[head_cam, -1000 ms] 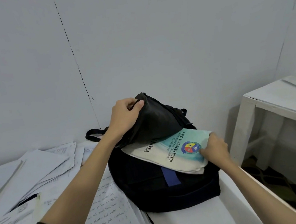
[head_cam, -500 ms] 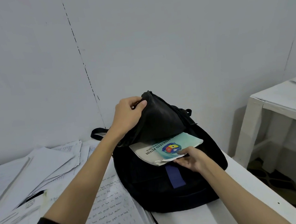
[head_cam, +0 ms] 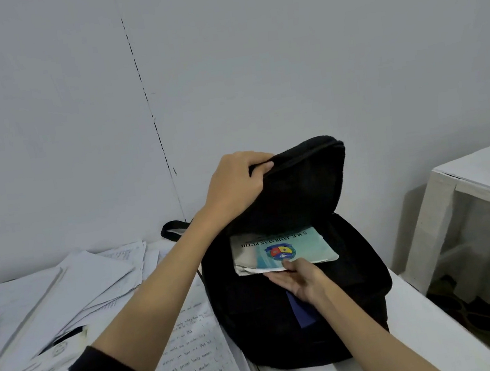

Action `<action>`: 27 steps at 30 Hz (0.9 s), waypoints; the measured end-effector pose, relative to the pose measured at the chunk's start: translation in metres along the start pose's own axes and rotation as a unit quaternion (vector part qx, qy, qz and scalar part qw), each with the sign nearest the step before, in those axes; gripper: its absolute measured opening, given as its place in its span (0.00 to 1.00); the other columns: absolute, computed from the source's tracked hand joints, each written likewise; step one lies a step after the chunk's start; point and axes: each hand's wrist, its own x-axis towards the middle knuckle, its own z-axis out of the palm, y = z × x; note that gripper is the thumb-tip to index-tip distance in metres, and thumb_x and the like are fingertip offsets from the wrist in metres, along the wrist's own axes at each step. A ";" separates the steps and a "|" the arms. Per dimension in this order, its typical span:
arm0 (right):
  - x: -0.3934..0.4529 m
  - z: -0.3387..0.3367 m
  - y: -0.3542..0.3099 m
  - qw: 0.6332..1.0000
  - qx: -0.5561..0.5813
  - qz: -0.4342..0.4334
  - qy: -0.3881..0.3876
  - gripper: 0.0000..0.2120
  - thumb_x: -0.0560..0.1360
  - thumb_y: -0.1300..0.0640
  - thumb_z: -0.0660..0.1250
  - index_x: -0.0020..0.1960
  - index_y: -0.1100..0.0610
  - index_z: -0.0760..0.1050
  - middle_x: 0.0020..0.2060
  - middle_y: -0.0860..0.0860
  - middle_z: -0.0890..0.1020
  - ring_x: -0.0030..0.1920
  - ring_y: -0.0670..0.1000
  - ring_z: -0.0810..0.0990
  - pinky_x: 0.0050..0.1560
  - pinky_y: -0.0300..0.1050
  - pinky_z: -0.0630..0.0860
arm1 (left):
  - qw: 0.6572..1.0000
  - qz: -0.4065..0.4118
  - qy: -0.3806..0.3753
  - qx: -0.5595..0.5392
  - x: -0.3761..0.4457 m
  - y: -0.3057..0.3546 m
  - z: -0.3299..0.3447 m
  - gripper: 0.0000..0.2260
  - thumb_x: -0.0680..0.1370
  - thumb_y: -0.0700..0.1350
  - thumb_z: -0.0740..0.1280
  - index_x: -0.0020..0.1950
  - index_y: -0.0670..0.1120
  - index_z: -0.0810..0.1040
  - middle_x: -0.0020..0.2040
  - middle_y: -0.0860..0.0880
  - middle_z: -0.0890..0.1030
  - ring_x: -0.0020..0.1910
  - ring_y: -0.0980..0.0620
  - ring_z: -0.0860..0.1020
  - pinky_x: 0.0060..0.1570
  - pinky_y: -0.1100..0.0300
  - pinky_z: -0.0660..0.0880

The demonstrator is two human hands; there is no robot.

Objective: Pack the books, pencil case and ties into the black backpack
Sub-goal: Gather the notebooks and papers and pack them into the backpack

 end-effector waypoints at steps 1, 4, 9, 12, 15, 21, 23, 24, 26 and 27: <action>-0.001 -0.003 0.000 1.000 -0.018 0.001 -0.007 0.12 0.79 0.70 0.56 0.62 0.69 0.66 0.44 0.66 0.80 0.36 0.63 0.83 0.28 0.52 0.81 | 1.000 -0.008 0.002 -0.004 0.000 -0.002 0.000 0.10 0.79 0.41 0.64 0.58 0.45 0.82 0.55 0.49 0.83 0.57 0.52 0.78 0.59 0.58 0.73; -0.008 -0.012 -0.002 0.996 -0.086 -0.002 -0.001 0.07 0.79 0.67 0.58 0.55 0.69 0.69 0.37 0.67 0.81 0.29 0.61 0.83 0.27 0.48 0.80 | 1.000 -0.024 -0.006 -0.016 -0.001 -0.010 0.001 0.11 0.79 0.41 0.64 0.58 0.44 0.82 0.56 0.49 0.83 0.57 0.53 0.78 0.59 0.62 0.72; -0.038 -0.030 -0.008 0.872 -0.402 -0.232 0.156 0.16 0.77 0.56 0.64 0.33 0.63 0.77 0.23 0.56 0.80 0.22 0.54 0.78 0.26 0.42 0.74 | 0.997 -0.067 -0.029 -0.023 -0.011 -0.031 0.009 0.10 0.78 0.41 0.65 0.57 0.45 0.82 0.55 0.50 0.83 0.56 0.55 0.78 0.57 0.67 0.69; -0.068 -0.026 -0.014 0.753 -0.410 -0.478 0.190 0.18 0.76 0.57 0.66 0.29 0.63 0.73 0.21 0.54 0.75 0.25 0.53 0.74 0.30 0.43 0.71 | 0.991 -0.115 -0.060 -0.041 -0.024 -0.048 0.020 0.10 0.78 0.42 0.66 0.56 0.46 0.83 0.55 0.51 0.83 0.56 0.56 0.78 0.56 0.68 0.69; -0.080 -0.003 -0.020 0.648 -0.404 -0.627 0.154 0.19 0.76 0.57 0.64 0.28 0.60 0.69 0.21 0.49 0.69 0.25 0.51 0.69 0.28 0.38 0.63 | 0.975 -0.162 -0.137 -0.059 -0.045 -0.065 0.031 0.09 0.76 0.46 0.69 0.55 0.49 0.83 0.52 0.53 0.83 0.49 0.61 0.77 0.49 0.73 0.68; -0.050 0.055 0.014 0.531 -0.558 -0.638 0.010 0.17 0.75 0.52 0.59 0.28 0.55 0.71 0.22 0.45 0.71 0.22 0.43 0.66 0.23 0.32 0.58 | 0.910 -0.303 -0.216 -0.183 -0.116 -0.109 -0.002 0.08 0.79 0.49 0.64 0.54 0.53 0.81 0.47 0.55 0.81 0.45 0.61 0.78 0.41 0.68 0.74; -0.041 0.078 0.036 0.534 -0.587 -0.608 -0.034 0.17 0.75 0.54 0.63 0.27 0.55 0.68 0.21 0.46 0.70 0.21 0.44 0.64 0.24 0.32 0.57 | 0.907 -0.363 -0.138 -0.165 -0.141 -0.128 -0.034 0.09 0.79 0.50 0.63 0.54 0.50 0.81 0.47 0.54 0.82 0.46 0.59 0.78 0.42 0.67 0.74; -0.037 0.092 0.049 0.545 -0.595 -0.588 -0.058 0.18 0.74 0.56 0.64 0.27 0.55 0.67 0.20 0.47 0.69 0.21 0.46 0.63 0.24 0.34 0.57 | 0.905 -0.387 -0.095 -0.149 -0.155 -0.139 -0.053 0.08 0.79 0.50 0.64 0.53 0.50 0.81 0.47 0.53 0.82 0.46 0.57 0.79 0.42 0.66 0.74; -0.035 0.119 0.076 0.555 -0.604 -0.561 -0.109 0.19 0.74 0.57 0.65 0.27 0.55 0.63 0.20 0.45 0.64 0.21 0.46 0.61 0.24 0.35 0.55 | 0.901 -0.416 -0.018 -0.122 -0.185 -0.158 -0.094 0.06 0.79 0.48 0.64 0.50 0.51 0.81 0.46 0.52 0.82 0.47 0.55 0.79 0.41 0.65 0.74; -0.036 0.134 0.091 0.553 -0.609 -0.553 -0.132 0.20 0.74 0.56 0.65 0.27 0.54 0.61 0.20 0.45 0.62 0.22 0.47 0.60 0.25 0.35 0.54 | 0.897 -0.427 0.018 -0.111 -0.201 -0.167 -0.116 0.05 0.79 0.46 0.65 0.49 0.51 0.81 0.46 0.52 0.82 0.47 0.54 0.79 0.41 0.65 0.74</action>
